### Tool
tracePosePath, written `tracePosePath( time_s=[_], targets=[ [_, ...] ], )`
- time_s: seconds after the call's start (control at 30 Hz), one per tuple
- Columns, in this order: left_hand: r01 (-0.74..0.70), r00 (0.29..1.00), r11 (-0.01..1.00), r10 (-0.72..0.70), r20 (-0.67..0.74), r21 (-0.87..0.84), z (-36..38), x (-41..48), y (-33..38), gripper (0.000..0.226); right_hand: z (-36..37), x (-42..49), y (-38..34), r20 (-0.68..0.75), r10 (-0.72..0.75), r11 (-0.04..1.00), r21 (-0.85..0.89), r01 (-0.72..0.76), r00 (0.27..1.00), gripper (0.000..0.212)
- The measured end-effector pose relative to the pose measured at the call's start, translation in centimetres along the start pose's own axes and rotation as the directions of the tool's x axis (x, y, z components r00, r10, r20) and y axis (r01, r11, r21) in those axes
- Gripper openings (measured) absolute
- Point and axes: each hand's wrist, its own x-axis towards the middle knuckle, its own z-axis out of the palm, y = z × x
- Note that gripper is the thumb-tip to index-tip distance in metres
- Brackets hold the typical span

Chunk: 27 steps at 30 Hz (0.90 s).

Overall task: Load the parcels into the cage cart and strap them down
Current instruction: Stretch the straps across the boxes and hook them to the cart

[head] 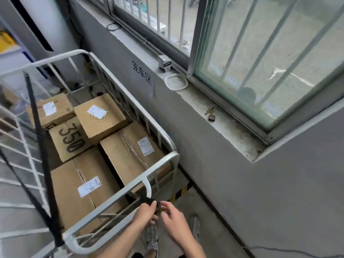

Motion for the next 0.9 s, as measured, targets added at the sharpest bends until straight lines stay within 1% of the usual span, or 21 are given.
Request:
tracePosePath(
  time_s=[0.13, 0.2, 0.23, 0.27, 0.33, 0.37, 0.4, 0.47, 0.6, 0.63, 0.7, 0.73, 0.8, 0.83, 0.9],
  targets=[
    [0.124, 0.983, 0.981, -0.142, -0.117, -0.149, 2.2, -0.3, 1.4, 0.046, -2.0, 1.6, 0.0, 0.125, -0.063, 0.995, -0.07, 0.073, 0.99, 0.038],
    [0.12, 0.963, 0.943, -0.187, -0.196, -0.311, 3.2, -0.4, 2.4, 0.044, -3.3, 2.1, 0.1, 0.19, -0.086, 0.988, -0.111, 0.108, 0.978, 0.038],
    [0.111, 0.946, 0.896, -0.228, -0.231, -0.43, 3.6, -0.6, 3.0, 0.041, -4.0, 2.4, 0.3, 0.218, -0.095, 0.983, -0.131, 0.125, 0.971, 0.038],
    [0.104, 0.929, 0.822, -0.281, -0.241, -0.56, 3.9, -0.8, 3.7, 0.038, -4.8, 2.7, 0.6, 0.243, -0.103, 0.979, -0.148, 0.142, 0.965, 0.039],
    [0.082, 0.915, 0.634, -0.354, -0.194, -0.769, 4.7, -0.8, 4.8, 0.031, -6.5, 3.3, 1.1, 0.272, -0.126, 0.97, -0.166, 0.175, 0.954, 0.039],
    [0.071, 0.915, 0.534, -0.372, -0.159, -0.842, 4.9, -0.7, 5.5, 0.03, -7.3, 3.6, 1.5, 0.281, -0.136, 0.965, -0.177, 0.191, 0.95, 0.039],
    [0.064, 0.912, 0.466, -0.386, -0.138, -0.883, 5.2, -0.6, 6.1, 0.031, -8.0, 4.0, 2.0, 0.289, -0.142, 0.96, -0.194, 0.203, 0.947, 0.039],
    [0.026, 0.903, 0.412, -0.401, -0.155, -0.911, 5.5, -0.4, 6.9, 0.029, -9.5, 4.6, 2.6, 0.303, -0.144, 0.948, -0.23, 0.219, 0.942, 0.041],
    [-0.058, 0.911, 0.384, -0.358, -0.207, -0.921, 5.1, -1.8, 7.7, 0.023, -11.2, 5.7, 3.2, 0.291, -0.175, 0.918, -0.297, 0.263, 0.94, 0.048],
    [-0.084, 0.921, 0.347, -0.332, -0.206, -0.934, 4.6, -2.6, 7.7, 0.023, -11.2, 5.9, 3.0, 0.285, -0.183, 0.914, -0.304, 0.27, 0.941, 0.05],
    [-0.154, 0.956, 0.253, -0.208, -0.209, -0.955, 3.6, -4.7, 7.6, 0.023, -10.8, 6.1, 2.1, 0.288, -0.178, 0.921, -0.289, 0.262, 0.941, 0.054],
    [-0.182, 0.965, 0.237, -0.144, -0.219, -0.954, 2.9, -5.9, 7.7, 0.023, -10.4, 6.2, 1.4, 0.298, -0.177, 0.926, -0.273, 0.261, 0.938, 0.057],
    [-0.24, 0.961, 0.265, -0.074, -0.268, -0.934, 1.5, -8.1, 7.8, 0.027, -9.2, 6.3, 0.0, 0.32, -0.218, 0.918, -0.254, 0.305, 0.922, 0.06],
    [-0.281, 0.95, 0.279, -0.055, -0.307, -0.918, 0.7, -9.1, 7.7, 0.03, -8.6, 6.2, -0.6, 0.337, -0.259, 0.902, -0.251, 0.352, 0.905, 0.058],
    [-0.367, 0.924, 0.283, -0.003, -0.383, -0.886, -1.1, -11.1, 7.4, 0.03, -7.4, 5.9, -1.8, 0.375, -0.33, 0.863, -0.252, 0.438, 0.867, 0.045]
  ],
)
